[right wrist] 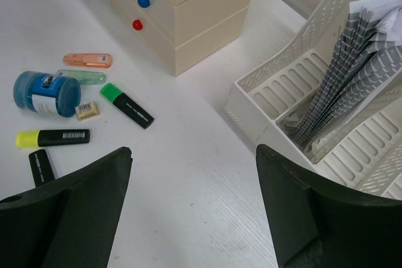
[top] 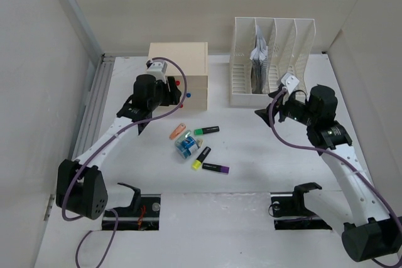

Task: Organize the desk

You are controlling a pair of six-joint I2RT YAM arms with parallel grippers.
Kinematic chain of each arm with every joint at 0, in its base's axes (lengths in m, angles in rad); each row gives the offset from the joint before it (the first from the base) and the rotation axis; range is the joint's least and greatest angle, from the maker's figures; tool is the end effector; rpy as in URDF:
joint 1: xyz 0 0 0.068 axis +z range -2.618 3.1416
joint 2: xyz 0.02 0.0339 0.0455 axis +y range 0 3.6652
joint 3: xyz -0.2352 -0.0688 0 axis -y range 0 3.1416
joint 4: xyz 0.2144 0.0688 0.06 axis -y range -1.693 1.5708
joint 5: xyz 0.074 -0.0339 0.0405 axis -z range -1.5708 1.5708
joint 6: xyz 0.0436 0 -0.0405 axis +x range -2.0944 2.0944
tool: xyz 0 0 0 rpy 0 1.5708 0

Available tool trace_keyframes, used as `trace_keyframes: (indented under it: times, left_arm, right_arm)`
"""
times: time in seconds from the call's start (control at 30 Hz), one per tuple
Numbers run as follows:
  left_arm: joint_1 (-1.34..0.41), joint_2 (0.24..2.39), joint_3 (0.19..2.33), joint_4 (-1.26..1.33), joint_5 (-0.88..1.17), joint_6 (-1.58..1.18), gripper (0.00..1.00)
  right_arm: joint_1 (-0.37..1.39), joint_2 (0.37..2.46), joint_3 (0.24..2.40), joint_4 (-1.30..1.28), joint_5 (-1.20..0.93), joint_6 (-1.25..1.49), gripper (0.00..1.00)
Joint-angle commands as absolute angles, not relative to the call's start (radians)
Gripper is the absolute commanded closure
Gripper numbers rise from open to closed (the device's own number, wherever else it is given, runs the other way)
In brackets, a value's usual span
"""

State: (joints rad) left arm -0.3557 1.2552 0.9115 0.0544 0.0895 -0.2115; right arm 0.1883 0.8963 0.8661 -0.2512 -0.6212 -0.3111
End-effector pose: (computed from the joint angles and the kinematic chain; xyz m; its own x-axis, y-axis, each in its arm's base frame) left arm 0.2626 -0.1017 0.2878 -0.3511 -0.0926 -0.9317 0.3615 0.9045 -0.2261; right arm 0.1862 0.0613 0.3203 -0.0450 -0.2620 -0.9640 -0.7513 0.6449 -0.1402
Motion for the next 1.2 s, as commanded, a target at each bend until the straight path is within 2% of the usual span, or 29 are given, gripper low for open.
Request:
trace_keyframes:
  times: [0.0, 0.27, 0.53, 0.7, 0.87, 1.07, 1.13, 1.17]
  left_arm:
    - [-0.344, 1.250, 0.977, 0.156, 0.143, -0.215, 0.48]
    - [-0.334, 1.322, 1.028, 0.179, 0.106, -0.233, 0.51]
    - [-0.334, 1.382, 1.069, 0.169, 0.055, -0.261, 0.58]
    - [-0.357, 1.391, 1.080, 0.147, -0.038, -0.261, 0.59]
    - [-0.408, 1.401, 1.098, 0.137, -0.121, -0.270, 0.70]
    - [-0.449, 1.381, 1.098, 0.137, -0.198, -0.270, 0.71]
    - [-0.449, 1.381, 1.098, 0.137, -0.221, -0.270, 0.74]
    - [-0.459, 1.381, 1.098, 0.137, -0.238, -0.270, 0.79]
  right_arm:
    - [0.183, 0.887, 0.917, -0.233, -0.640, -0.293, 0.15]
    - [0.183, 0.887, 0.917, -0.224, -0.640, -0.284, 0.15]
    - [0.183, 0.887, 0.917, -0.224, -0.630, -0.275, 0.15]
    - [0.183, 0.887, 0.917, -0.224, -0.630, -0.275, 0.14]
    - [0.183, 0.878, 0.917, -0.224, -0.630, -0.275, 0.14]
    - [0.183, 0.877, 0.908, -0.224, -0.630, -0.265, 0.14]
    - [0.183, 0.877, 0.908, -0.224, -0.640, -0.265, 0.14]
    - [0.183, 0.877, 0.908, -0.224, -0.640, -0.265, 0.14]
